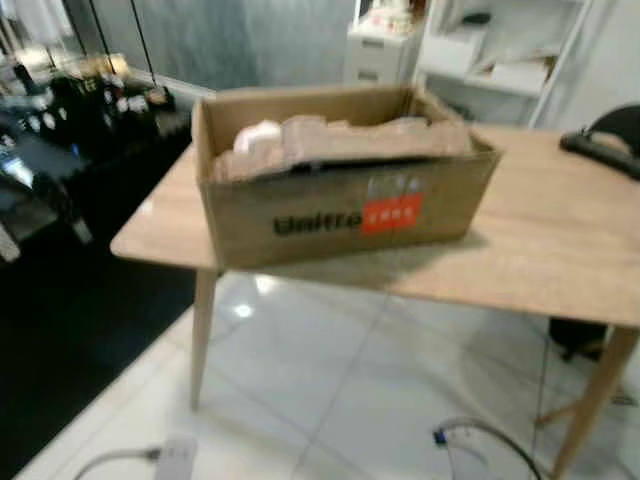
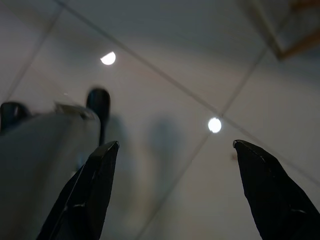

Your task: Picking trash to rubbish bin

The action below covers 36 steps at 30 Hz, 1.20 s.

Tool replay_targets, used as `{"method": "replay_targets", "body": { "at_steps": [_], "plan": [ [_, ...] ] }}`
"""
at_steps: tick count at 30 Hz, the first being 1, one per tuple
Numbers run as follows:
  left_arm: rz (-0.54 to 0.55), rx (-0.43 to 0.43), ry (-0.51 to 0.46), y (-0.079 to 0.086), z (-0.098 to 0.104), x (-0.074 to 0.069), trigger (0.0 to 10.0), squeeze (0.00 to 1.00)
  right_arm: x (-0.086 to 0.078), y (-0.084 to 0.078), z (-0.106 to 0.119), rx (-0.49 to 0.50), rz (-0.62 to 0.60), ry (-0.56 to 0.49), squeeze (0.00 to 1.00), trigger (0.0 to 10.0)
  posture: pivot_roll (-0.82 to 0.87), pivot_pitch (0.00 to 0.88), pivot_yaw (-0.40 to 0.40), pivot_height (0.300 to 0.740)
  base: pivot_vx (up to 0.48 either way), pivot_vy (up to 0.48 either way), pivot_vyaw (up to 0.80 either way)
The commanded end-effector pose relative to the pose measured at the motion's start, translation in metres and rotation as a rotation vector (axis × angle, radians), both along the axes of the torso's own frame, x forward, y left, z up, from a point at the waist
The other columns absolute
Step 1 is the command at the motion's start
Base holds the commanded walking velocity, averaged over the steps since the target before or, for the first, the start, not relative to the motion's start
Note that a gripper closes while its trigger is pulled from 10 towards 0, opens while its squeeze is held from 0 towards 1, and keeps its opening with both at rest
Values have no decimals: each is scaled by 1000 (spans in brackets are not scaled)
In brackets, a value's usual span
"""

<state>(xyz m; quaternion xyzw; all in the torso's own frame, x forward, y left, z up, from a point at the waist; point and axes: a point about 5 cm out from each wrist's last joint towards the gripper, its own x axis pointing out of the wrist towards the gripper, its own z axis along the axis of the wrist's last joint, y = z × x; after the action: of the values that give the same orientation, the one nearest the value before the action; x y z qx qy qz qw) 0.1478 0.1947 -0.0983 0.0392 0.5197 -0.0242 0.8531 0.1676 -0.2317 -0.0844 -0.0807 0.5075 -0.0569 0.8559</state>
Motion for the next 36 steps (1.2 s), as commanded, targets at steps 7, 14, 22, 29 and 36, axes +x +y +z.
{"method": "replay_targets", "body": {
  "at_steps": [7,14,22,29,36],
  "plan": [
    [-17,-8,53,-3,-5,-13,10000,0,-10,4,-5,11,-5,35,0,10000,40,76,-24,740,-389,0,0],
    [-9,-6,46,-3,-5,-13,10000,0,-12,4,-6,15,-6,37,0,10000,39,80,-25,740,-149,0,0],
    [-23,-13,42,-5,-5,-12,10000,0,-12,3,-6,19,-10,39,0,10000,38,78,-30,740,0,0,0],
    [-44,-15,43,-8,-5,-12,10000,0,-10,3,-5,20,-1,37,0,10000,35,71,-34,740,0,0,-573],
    [-61,-11,45,-9,-5,-11,10000,0,-7,3,-4,21,10,34,0,10000,34,60,-38,740,0,0,-781]
  ]
}}
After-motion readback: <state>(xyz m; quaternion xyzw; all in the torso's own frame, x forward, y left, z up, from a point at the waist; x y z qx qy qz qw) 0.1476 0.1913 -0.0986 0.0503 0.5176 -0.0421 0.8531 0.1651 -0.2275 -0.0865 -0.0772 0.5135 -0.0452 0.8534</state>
